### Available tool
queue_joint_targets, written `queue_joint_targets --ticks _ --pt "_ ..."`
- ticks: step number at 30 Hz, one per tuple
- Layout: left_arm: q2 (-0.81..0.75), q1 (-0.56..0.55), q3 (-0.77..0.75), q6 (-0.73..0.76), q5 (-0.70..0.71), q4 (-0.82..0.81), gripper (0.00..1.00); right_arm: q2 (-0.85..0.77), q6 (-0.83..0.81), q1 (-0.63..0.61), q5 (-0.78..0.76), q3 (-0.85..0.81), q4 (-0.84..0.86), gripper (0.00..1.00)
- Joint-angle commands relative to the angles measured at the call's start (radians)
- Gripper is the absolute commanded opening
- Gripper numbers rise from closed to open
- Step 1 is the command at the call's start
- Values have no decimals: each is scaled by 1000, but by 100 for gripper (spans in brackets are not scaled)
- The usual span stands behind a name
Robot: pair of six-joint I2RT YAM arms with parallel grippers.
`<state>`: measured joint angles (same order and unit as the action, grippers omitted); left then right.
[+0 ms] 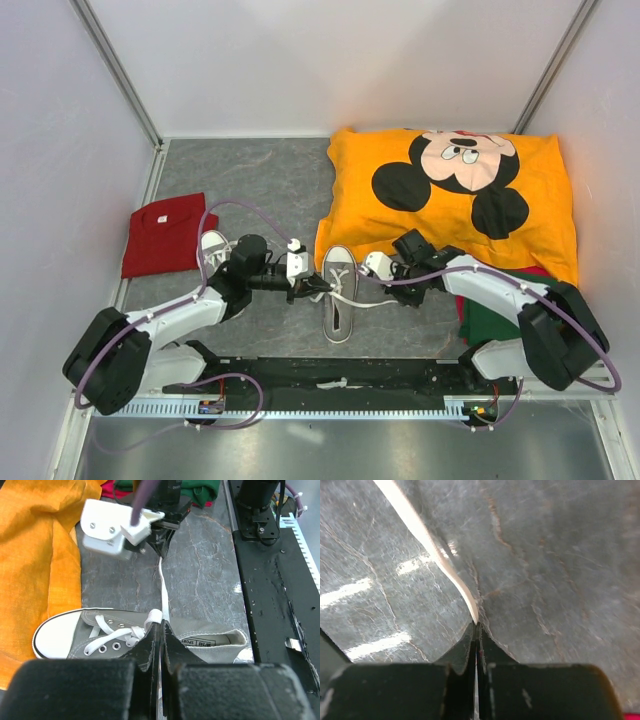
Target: Tie the shoes
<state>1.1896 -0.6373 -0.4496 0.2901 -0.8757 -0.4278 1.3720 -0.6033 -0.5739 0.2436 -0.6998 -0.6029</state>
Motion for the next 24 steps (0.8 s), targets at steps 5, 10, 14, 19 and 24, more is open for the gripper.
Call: queue_joint_targets --ticks 5,10,14,19,24 --pt "-62 -5 45 129 -72 -29 2 -61 146 9 49 -278 40 0" --pt "-68 -5 51 167 -85 -29 2 106 232 -13 167 -534 71 0" --pt "-77 -7 58 178 -85 -45 2 209 269 -105 195 -639 124 0" --pt "-116 -5 98 208 -71 -43 2 352 364 -202 252 -740 193 0" --pt "-151 -5 134 201 -46 -42 1 433 393 -239 279 -757 216 8"
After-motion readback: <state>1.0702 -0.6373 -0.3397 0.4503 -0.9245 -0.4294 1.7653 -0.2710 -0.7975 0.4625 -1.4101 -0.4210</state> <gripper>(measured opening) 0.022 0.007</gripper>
